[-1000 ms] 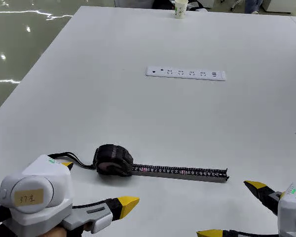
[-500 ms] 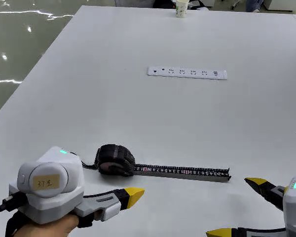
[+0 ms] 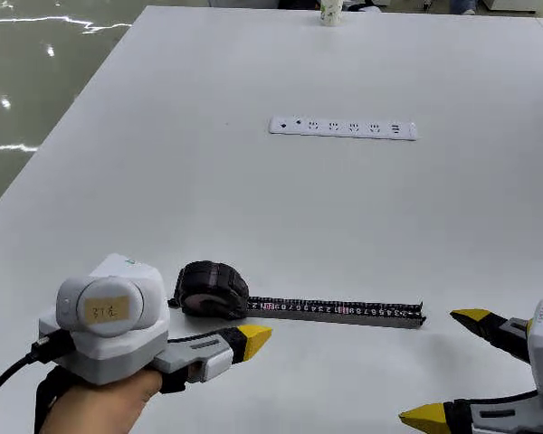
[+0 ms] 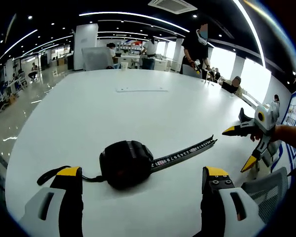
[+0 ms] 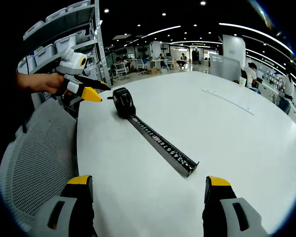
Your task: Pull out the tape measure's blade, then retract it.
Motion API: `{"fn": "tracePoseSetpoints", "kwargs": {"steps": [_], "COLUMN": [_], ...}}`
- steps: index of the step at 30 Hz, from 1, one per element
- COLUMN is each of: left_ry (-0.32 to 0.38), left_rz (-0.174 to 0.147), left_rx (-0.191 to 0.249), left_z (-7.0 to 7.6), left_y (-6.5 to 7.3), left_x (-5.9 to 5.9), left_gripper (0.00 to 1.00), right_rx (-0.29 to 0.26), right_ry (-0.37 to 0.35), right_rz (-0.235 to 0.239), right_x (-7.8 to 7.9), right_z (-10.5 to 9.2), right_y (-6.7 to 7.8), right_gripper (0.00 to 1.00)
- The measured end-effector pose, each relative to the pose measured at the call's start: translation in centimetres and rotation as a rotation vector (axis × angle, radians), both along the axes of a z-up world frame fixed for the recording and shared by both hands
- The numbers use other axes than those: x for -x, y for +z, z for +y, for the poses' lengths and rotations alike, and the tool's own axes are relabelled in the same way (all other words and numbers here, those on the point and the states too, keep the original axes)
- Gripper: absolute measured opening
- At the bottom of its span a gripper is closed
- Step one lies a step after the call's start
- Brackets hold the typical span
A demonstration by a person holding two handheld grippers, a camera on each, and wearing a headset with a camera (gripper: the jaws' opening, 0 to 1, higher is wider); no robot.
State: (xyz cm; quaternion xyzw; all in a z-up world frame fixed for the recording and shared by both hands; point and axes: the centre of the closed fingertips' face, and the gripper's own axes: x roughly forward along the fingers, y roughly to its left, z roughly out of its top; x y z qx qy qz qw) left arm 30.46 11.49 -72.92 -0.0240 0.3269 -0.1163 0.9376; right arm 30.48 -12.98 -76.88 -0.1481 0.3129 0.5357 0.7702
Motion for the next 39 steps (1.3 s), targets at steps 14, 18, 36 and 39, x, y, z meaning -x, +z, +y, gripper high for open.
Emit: {"fn": "tracePoseSetpoints", "kwargs": {"steps": [14, 18, 36, 39], "left_ry": [0.04, 0.052, 0.121, 0.132], "left_rz": [0.017, 0.02, 0.057, 0.061], "left_rx": [0.02, 0.023, 0.005, 0.007], "left_z": [0.0, -0.1, 0.5, 0.5], "left_y": [-0.7, -1.0, -2.4, -2.6], "left_x": [-1.3, -1.7, -2.6, -2.8], "left_gripper": [0.94, 0.92, 0.71, 0.69], "right_rx": [0.055, 0.065, 0.095, 0.107], "right_ry": [0.136, 0.175, 0.287, 0.299], "right_rz": [-0.051, -0.066, -0.135, -0.147], "right_x": [-1.9, -2.3, -4.3, -4.7], "right_z": [-0.3, -0.2, -0.1, -0.1], "right_y": [-0.5, -0.6, -1.3, -1.5], "right_gripper": [0.83, 0.77, 0.42, 0.37]}}
